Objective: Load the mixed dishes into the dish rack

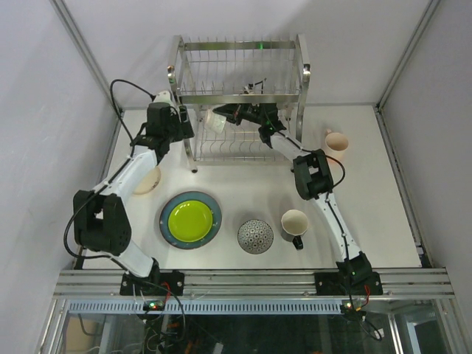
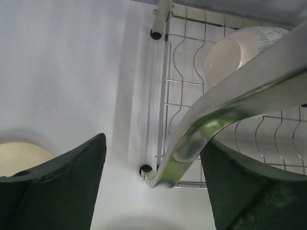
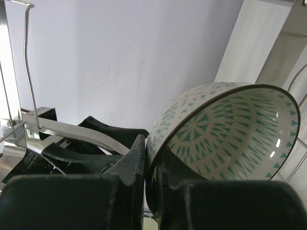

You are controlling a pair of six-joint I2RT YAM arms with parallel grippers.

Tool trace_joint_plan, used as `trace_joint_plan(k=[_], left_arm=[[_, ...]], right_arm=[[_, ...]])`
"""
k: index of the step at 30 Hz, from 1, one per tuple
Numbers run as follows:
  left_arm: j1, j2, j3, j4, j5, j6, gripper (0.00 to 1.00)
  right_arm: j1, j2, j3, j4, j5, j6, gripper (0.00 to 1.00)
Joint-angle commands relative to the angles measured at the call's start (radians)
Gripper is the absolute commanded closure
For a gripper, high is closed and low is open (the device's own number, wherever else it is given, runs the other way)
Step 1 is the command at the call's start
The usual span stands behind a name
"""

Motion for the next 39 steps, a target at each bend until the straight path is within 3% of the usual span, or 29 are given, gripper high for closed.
trace_joint_plan(k=[1, 4, 6, 14, 28, 39], left_arm=[[-0.015, 0.009, 0.069, 0.095, -0.044, 0.041, 0.24], [-0.019, 0.022, 0.069, 0.101, -0.056, 0.046, 0.48], [-0.02, 0.026, 0.066, 0.1, -0.062, 0.045, 0.58], [-0.021, 0.016, 0.039, 0.052, 0.059, 0.084, 0.7], [-0.018, -0.229, -0.242, 0.033, 0.214, 0.19, 0.71], [0.039, -0.294, -0.286, -0.013, 0.21, 0.21, 0.66]], right_arm=[[-0.012, -0.055, 0.029, 0.098, 0.005, 0.012, 1.0], [-0.013, -0.058, 0.012, 0.113, 0.003, 0.024, 1.0], [-0.011, -0.064, -0.004, 0.12, 0.001, 0.028, 1.0], [-0.001, -0.105, -0.062, 0.098, -0.019, -0.026, 1.0], [0.054, -0.249, -0.321, 0.366, 0.055, 0.027, 1.0], [0.114, -0.21, -0.222, 0.324, 0.034, 0.032, 1.0]])
